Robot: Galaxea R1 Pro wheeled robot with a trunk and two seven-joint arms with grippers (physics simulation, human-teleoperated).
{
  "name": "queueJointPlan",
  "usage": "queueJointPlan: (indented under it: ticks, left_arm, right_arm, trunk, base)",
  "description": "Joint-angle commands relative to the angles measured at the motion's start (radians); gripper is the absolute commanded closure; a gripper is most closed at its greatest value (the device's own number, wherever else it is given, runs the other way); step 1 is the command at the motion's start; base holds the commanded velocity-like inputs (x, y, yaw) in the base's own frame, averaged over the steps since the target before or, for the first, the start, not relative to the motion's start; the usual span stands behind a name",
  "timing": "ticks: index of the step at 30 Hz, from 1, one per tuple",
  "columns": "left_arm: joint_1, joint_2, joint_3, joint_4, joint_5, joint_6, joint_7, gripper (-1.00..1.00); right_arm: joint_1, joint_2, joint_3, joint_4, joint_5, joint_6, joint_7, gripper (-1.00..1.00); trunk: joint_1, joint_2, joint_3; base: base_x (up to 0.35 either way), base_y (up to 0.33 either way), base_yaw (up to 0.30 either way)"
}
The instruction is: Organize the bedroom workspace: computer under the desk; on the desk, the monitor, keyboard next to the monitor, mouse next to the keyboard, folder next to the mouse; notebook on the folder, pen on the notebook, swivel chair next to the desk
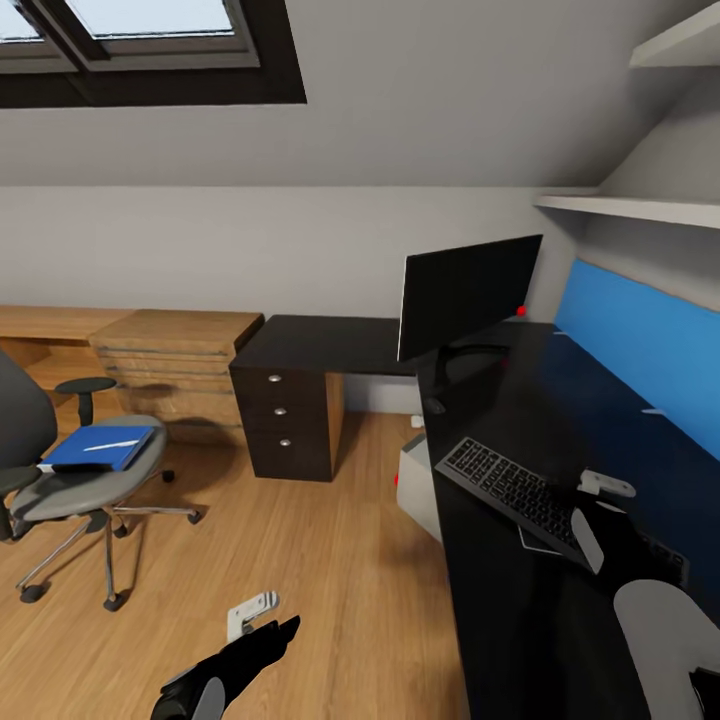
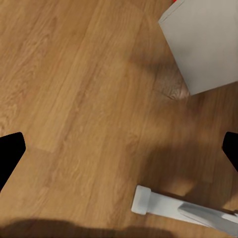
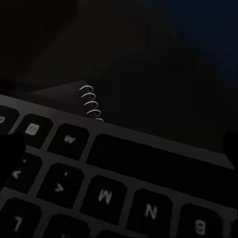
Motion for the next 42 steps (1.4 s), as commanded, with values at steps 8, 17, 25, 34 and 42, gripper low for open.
queueJointPlan:
  ticks: [8,17,25,34,42]
  left_arm:
    - [0.000,0.000,0.009,-0.001,0.009,0.007,0.000,-1.00]
    - [0.000,0.003,0.011,-0.001,0.010,0.006,-0.006,-1.00]
    - [0.000,0.004,0.011,-0.001,0.010,-0.022,-0.007,-1.00]
    - [0.000,0.004,0.011,-0.001,0.009,-0.029,-0.007,-1.00]
    - [0.000,0.004,0.011,-0.001,0.010,-0.029,-0.007,-1.00]
  right_arm:
    - [0.000,-0.001,0.002,0.012,-0.008,0.005,-0.004,-1.00]
    - [-0.001,-0.001,0.002,0.013,-0.008,0.005,-0.003,-1.00]
    - [0.000,-0.001,0.002,0.012,-0.008,0.004,-0.004,-1.00]
    - [-0.001,-0.001,0.002,0.011,-0.008,0.003,-0.004,-1.00]
    - [0.000,-0.001,0.002,0.011,-0.008,0.003,-0.004,-1.00]
  trunk:
    - [0.023,-0.043,-0.020]
    - [0.023,-0.043,-0.020]
    - [0.023,-0.043,-0.020]
    - [0.023,-0.043,-0.020]
    - [0.023,-0.043,-0.020]
  base:
    - [0.000,0.000,0.000]
    - [0.000,0.000,0.000]
    - [-0.131,0.000,0.000]
    - [-0.050,0.000,0.000]
    - [-0.128,0.000,0.000]
